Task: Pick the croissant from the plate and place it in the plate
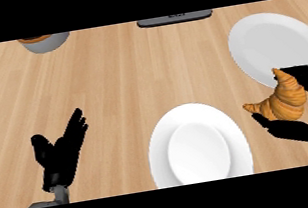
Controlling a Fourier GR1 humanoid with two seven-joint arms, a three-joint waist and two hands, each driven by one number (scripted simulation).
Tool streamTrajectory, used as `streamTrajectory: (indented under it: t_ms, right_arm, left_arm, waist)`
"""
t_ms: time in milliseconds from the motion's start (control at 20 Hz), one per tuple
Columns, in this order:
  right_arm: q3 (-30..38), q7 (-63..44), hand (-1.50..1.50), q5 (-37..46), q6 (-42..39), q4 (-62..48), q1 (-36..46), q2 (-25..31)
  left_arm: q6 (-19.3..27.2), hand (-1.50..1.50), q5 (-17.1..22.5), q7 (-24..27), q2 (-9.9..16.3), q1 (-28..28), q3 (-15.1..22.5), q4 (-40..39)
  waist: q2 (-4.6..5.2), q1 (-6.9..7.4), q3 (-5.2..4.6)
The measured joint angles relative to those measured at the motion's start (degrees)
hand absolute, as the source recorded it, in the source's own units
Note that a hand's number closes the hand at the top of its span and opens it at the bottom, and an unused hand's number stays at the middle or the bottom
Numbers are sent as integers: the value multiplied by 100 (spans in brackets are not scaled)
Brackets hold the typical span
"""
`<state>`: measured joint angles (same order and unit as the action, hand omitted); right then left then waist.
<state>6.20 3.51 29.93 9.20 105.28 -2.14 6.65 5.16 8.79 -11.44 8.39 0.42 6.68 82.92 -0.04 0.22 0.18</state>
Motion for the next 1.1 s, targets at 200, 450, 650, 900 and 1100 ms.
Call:
streamTrajectory:
  t_ms: [200,450,650,900,1100]
  right_arm:
    - [765,441,150,-247,349,-1166,854,324]
    - [1487,1249,150,-567,655,-3106,1984,838]
    - [1826,1990,150,-695,843,-4718,2835,1221]
    - [2174,2687,150,-793,894,-6494,3826,1822]
    - [2078,2429,-150,-459,915,-7475,4181,2222]
  left_arm:
    - [-53,0,-9,-71,8,16,16,34]
    - [-52,0,-60,-28,-60,28,52,57]
    - [-91,0,-57,-100,-37,-55,5,27]
    - [-85,0,-104,-178,-106,-147,46,-5]
    - [-136,0,-119,-184,-110,-189,85,29]
  waist:
    - [15,44,0]
    - [28,106,8]
    - [42,141,8]
    - [69,194,8]
    - [116,296,5]
